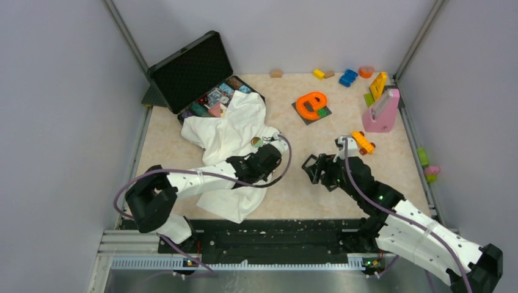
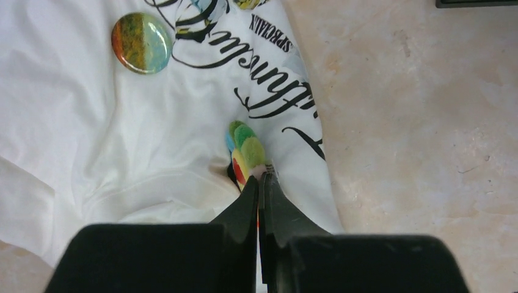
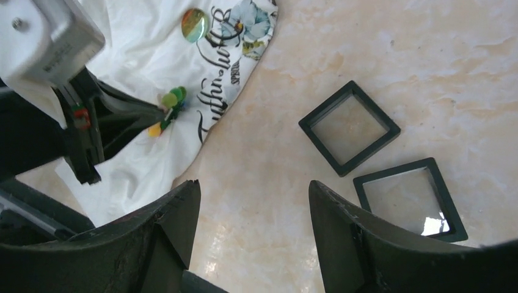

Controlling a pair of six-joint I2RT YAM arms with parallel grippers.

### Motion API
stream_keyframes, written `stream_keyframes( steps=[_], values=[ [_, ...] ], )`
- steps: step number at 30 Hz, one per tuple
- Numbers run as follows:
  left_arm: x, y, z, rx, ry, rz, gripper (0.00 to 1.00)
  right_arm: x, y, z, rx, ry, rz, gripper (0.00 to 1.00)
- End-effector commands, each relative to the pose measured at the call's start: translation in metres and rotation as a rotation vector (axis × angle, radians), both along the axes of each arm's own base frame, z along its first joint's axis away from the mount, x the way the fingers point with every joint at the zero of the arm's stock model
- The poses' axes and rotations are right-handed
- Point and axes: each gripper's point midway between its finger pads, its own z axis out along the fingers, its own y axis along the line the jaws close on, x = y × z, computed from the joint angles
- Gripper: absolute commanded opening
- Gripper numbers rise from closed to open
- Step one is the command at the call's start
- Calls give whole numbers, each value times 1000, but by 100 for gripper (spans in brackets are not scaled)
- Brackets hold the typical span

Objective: Remove the brooch from the garment
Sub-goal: Adjust the brooch on the clothes.

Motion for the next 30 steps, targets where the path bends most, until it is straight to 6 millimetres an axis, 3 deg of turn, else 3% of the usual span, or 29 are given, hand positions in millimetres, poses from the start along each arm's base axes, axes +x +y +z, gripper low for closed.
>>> stream_keyframes(
  steps=[1, 7, 12, 19, 23, 27, 30],
  values=[
    [3, 10, 14, -166, 34, 58, 0, 4, 31, 24, 23, -50, 153, 67],
    [-7, 18, 40, -499, 142, 1, 0, -8, 94, 27, 79, -138, 517, 67],
    [-15, 20, 66, -677, 198, -31, 0, 5, 114, 29, 71, -222, 581, 67],
    [-20, 26, 64, -784, 294, -13, 0, 18, 144, 32, 50, -260, 686, 66],
    [-18, 25, 73, -830, 320, -27, 0, 14, 157, 30, 34, -343, 803, 64],
    [-12, 37, 53, -727, 376, 77, 0, 28, 152, 26, -24, -422, 752, 64],
    [-2, 46, 37, -673, 347, 144, 0, 34, 157, 15, -53, -389, 767, 57]
  ],
)
